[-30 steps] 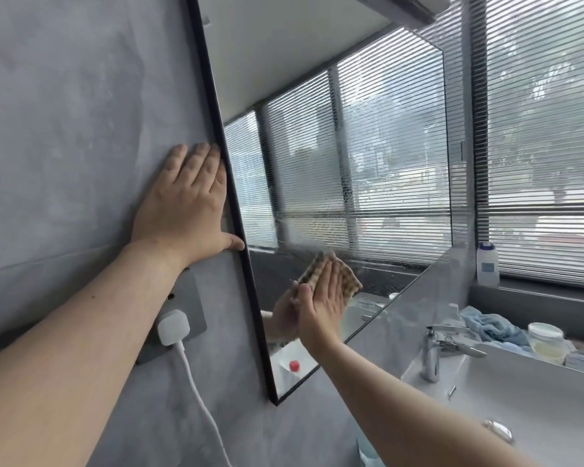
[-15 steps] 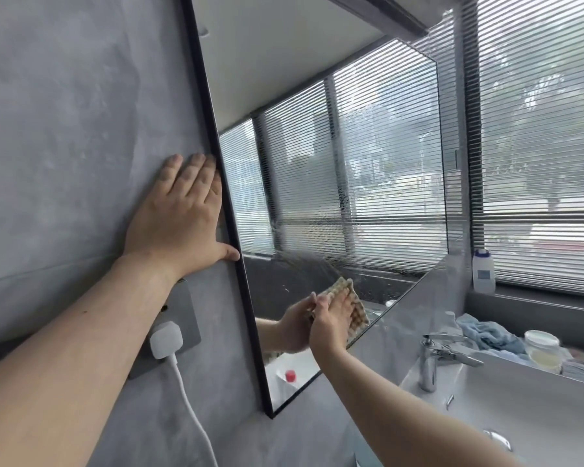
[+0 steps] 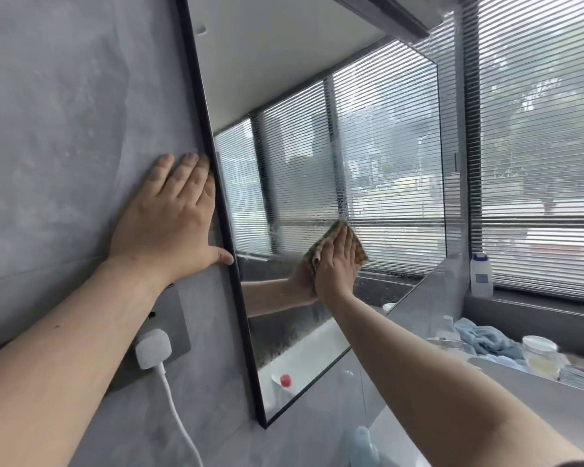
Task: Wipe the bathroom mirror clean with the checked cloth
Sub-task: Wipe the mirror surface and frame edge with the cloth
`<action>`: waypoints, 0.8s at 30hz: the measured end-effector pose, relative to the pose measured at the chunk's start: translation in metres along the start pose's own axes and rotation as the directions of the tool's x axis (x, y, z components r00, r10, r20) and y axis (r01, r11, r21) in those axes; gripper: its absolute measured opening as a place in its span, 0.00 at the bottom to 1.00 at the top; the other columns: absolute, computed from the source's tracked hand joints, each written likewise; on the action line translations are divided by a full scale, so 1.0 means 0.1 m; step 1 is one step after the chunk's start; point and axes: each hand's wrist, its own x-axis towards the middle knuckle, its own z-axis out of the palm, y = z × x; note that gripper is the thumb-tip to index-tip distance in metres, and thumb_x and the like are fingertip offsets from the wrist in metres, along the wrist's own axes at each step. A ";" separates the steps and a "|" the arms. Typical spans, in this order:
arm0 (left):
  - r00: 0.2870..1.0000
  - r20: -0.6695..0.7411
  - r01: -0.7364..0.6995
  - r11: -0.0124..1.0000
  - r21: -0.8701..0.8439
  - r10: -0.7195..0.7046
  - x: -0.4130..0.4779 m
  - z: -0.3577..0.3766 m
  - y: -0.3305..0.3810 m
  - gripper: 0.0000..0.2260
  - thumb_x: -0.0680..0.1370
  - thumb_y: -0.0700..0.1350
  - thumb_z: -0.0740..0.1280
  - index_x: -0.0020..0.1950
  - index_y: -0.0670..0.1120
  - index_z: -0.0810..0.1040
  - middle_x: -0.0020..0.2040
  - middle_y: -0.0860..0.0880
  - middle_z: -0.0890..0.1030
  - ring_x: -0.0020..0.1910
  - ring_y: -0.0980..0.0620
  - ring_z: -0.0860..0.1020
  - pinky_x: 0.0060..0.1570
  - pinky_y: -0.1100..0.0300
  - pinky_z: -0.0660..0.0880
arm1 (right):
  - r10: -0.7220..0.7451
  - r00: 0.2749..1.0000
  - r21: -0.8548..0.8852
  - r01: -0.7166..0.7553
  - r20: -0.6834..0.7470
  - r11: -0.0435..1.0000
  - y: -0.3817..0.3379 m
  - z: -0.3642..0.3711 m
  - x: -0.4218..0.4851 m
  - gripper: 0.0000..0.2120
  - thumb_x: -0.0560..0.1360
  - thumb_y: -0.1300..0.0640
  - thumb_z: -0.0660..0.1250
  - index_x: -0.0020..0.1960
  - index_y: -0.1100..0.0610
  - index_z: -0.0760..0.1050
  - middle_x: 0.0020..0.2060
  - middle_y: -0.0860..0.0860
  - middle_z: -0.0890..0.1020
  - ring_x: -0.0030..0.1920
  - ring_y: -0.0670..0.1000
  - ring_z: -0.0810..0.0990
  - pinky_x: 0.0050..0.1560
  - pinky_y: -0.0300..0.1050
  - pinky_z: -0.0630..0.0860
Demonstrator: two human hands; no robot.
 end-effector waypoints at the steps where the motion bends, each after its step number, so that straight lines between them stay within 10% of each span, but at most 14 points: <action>1: 1.000 -0.003 0.000 1.000 -0.002 0.000 0.00 0.01 0.00 0.59 0.60 0.76 0.67 0.74 0.32 0.65 0.76 0.35 0.65 0.77 0.38 0.61 0.78 0.42 0.49 | 0.035 0.999 -0.018 -0.035 -0.012 0.999 0.10 0.02 -0.02 0.30 0.81 0.43 0.40 0.81 0.52 0.44 0.81 0.47 0.46 0.80 0.45 0.43 0.78 0.47 0.38; 8: 1.000 0.000 0.006 1.000 -0.007 -0.006 0.00 0.01 0.00 0.59 0.59 0.76 0.67 0.74 0.32 0.65 0.76 0.35 0.65 0.77 0.38 0.61 0.78 0.42 0.49 | 0.406 0.913 0.014 -0.406 -0.027 0.914 1.17 0.23 -0.47 0.26 0.82 0.57 0.56 0.76 0.68 0.59 0.77 0.62 0.60 0.78 0.60 0.55 0.78 0.54 0.52; 14: 1.000 0.012 0.007 1.000 0.008 -0.007 0.00 0.00 0.00 0.59 0.60 0.77 0.65 0.74 0.32 0.65 0.76 0.36 0.65 0.77 0.39 0.61 0.78 0.42 0.50 | 0.491 0.870 0.097 -0.486 -0.032 0.868 0.93 0.12 -0.23 0.28 0.84 0.48 0.47 0.81 0.59 0.52 0.80 0.52 0.54 0.80 0.50 0.51 0.79 0.48 0.46; 24: 0.999 0.032 0.002 1.000 0.025 -0.003 0.00 -0.02 0.00 0.57 0.61 0.77 0.61 0.74 0.32 0.66 0.76 0.36 0.65 0.77 0.39 0.62 0.78 0.42 0.50 | -0.163 0.986 -0.051 0.161 -0.046 0.986 -0.65 -0.15 0.58 0.31 0.81 0.45 0.44 0.81 0.55 0.47 0.81 0.51 0.48 0.80 0.48 0.43 0.77 0.48 0.33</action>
